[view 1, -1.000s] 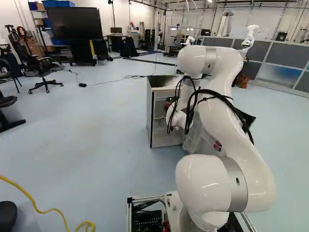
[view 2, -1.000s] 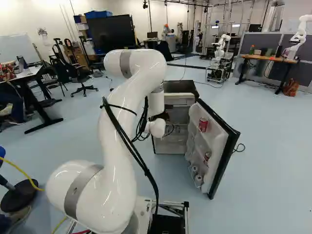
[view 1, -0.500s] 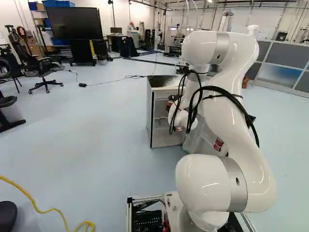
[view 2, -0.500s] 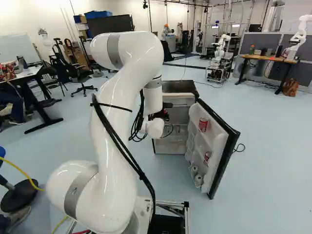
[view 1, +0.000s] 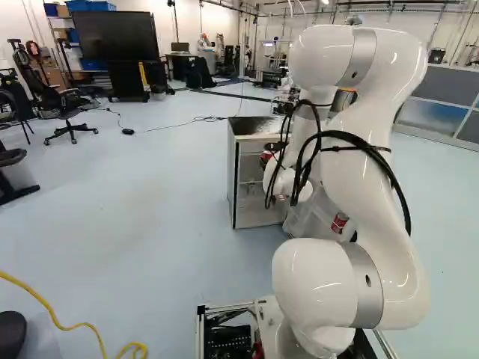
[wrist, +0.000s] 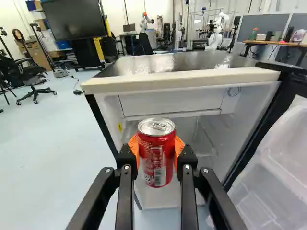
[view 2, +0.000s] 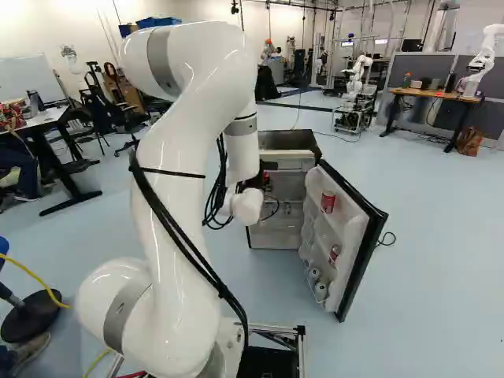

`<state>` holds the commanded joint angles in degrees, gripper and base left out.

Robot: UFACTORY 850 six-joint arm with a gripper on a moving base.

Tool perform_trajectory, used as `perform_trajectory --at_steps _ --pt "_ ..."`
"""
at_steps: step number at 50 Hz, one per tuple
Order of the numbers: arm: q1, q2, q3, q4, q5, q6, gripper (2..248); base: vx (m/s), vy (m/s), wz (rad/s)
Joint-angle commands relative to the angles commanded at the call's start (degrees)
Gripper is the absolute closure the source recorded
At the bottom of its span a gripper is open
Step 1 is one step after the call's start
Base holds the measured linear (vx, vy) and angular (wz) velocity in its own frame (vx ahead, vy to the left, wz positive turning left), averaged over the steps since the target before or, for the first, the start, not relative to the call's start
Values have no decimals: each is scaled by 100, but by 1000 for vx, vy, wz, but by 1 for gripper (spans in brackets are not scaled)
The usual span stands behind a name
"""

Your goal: Grab a drink from the fridge

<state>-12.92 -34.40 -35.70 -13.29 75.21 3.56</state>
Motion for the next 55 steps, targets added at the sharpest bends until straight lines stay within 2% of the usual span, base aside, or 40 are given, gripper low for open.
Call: perform_trajectory --at_steps 37,55 --pt "1 600 169 0 87 0 159 0 0 0" --pt "22 748 51 0 87 0 159 0 0 0"
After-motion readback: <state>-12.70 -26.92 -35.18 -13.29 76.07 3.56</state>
